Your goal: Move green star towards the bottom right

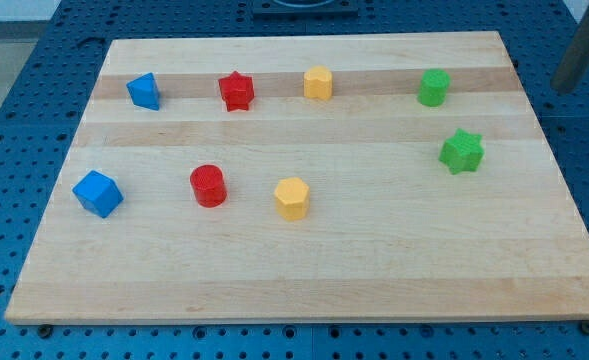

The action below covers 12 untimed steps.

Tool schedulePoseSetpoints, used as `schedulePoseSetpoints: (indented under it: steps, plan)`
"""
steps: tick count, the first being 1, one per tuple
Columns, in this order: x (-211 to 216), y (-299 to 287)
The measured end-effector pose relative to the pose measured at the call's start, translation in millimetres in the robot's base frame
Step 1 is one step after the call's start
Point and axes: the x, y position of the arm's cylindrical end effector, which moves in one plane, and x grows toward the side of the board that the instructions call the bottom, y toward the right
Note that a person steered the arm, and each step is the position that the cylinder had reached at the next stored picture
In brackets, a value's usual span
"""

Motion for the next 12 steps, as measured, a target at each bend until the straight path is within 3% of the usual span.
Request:
schedulePoseSetpoints:
  steps: [1,4,6,7,9,10,12]
  plan:
    - [29,-35]
    - [53,-144]
    - [111,-100]
    - [112,-102]
    - [44,-143]
    - [65,-185]
    - [119,-145]
